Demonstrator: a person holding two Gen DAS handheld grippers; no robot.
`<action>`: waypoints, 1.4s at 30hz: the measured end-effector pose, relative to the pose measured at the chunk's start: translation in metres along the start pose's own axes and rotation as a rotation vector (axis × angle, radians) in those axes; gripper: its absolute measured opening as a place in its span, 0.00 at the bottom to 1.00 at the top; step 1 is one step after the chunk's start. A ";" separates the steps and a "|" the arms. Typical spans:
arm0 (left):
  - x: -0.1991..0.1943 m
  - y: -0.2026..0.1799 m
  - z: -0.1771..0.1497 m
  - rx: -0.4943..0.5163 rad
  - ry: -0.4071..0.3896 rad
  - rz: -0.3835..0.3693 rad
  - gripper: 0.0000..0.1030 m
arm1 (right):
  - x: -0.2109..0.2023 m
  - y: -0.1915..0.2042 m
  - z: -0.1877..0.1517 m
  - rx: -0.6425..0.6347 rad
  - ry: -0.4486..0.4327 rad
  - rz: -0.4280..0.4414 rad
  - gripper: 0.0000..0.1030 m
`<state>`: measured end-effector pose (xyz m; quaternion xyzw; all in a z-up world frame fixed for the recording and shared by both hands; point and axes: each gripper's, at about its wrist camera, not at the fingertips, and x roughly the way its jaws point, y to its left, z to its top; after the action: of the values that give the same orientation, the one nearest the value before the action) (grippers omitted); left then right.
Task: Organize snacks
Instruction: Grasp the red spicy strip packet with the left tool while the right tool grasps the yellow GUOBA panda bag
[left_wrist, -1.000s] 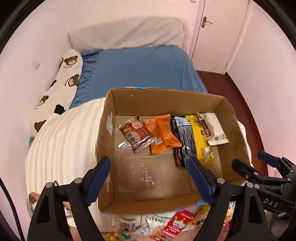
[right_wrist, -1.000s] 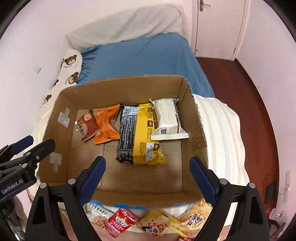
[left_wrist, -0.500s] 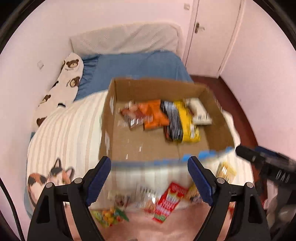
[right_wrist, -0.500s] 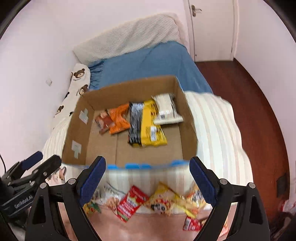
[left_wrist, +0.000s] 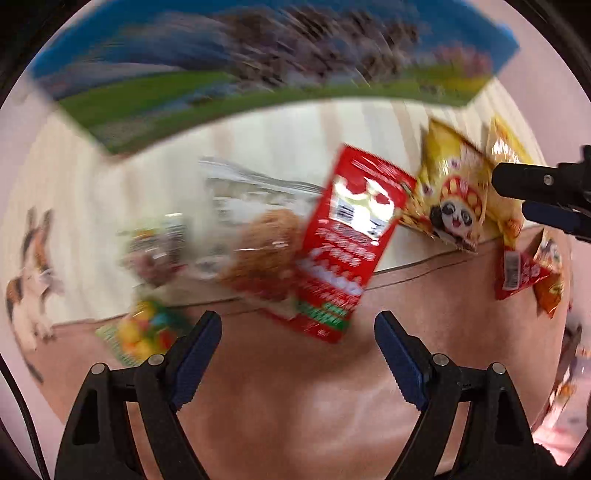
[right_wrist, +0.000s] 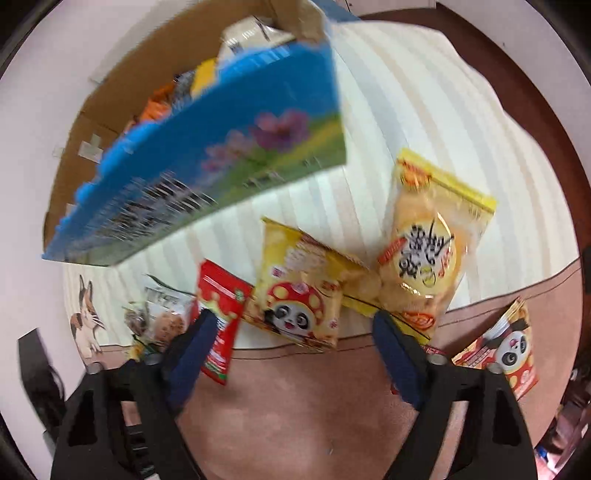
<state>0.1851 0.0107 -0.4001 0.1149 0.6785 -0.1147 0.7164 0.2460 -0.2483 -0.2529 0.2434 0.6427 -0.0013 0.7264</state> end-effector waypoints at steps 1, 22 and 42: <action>0.008 -0.004 0.006 0.009 0.007 0.011 0.82 | 0.003 -0.003 -0.001 -0.001 0.005 0.000 0.73; 0.032 0.006 0.018 -0.162 0.049 -0.041 0.63 | 0.063 -0.013 0.023 0.160 0.098 0.053 0.73; 0.000 -0.015 -0.036 0.084 0.170 -0.096 0.63 | 0.101 0.013 -0.037 -0.254 0.397 -0.103 0.69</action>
<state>0.1461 0.0078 -0.4023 0.1215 0.7361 -0.1670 0.6446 0.2329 -0.1917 -0.3450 0.1125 0.7796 0.0902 0.6094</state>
